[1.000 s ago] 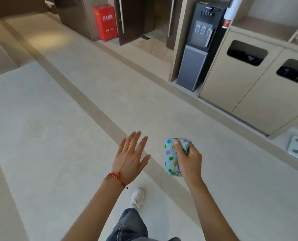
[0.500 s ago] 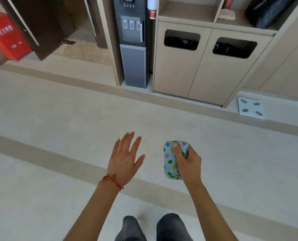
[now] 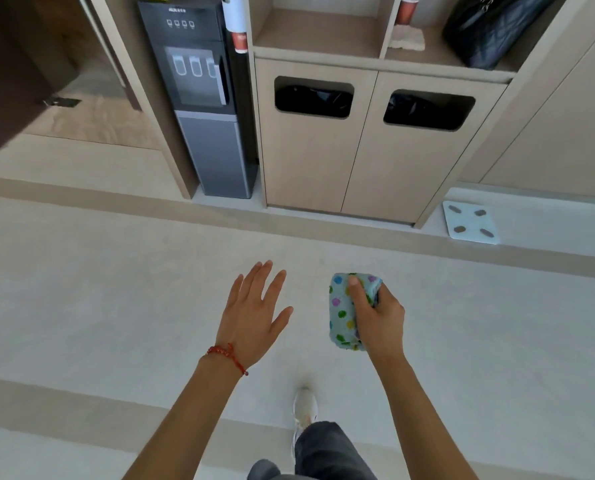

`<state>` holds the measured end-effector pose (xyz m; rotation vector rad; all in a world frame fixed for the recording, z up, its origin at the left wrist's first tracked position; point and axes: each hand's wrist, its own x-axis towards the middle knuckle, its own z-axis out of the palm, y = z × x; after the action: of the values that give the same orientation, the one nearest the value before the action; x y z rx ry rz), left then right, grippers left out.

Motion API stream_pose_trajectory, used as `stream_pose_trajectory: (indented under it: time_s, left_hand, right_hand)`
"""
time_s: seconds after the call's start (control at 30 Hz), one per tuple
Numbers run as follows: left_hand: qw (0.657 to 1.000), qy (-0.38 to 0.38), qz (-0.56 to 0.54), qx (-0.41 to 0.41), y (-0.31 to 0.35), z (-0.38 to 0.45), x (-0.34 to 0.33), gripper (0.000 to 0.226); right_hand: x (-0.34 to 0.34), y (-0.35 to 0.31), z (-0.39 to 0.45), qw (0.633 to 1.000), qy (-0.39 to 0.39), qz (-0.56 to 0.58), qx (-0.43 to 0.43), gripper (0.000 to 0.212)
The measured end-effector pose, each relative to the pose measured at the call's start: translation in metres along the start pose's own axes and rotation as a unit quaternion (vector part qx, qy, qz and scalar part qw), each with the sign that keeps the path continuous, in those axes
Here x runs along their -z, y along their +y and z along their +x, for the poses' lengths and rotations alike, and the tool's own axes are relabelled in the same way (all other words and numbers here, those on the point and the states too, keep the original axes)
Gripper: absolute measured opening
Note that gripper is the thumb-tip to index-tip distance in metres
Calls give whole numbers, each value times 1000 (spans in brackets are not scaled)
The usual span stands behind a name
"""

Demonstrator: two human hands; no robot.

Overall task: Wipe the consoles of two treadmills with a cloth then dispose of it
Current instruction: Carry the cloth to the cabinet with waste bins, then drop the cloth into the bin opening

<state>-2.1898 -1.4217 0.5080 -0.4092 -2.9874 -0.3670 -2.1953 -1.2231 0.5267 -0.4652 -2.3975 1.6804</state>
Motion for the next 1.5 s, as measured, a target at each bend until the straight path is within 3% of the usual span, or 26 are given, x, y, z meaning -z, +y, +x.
stream_pose_trajectory:
  time_s: [0.43, 0.97, 1.5]
  left_hand:
    - [1000, 16, -2, 9, -35, 215, -7, 58]
    - [999, 10, 0, -50, -146, 526, -9, 66]
    - [999, 38, -28, -27, -174, 759, -44, 56]
  right_hand:
    - [-47, -30, 203, 1000, -9, 19, -23, 29]
    - [-163, -98, 482, 999, 43, -21, -7, 39]
    - [-207, -123, 730, 1000, 16, 7, -14, 36]
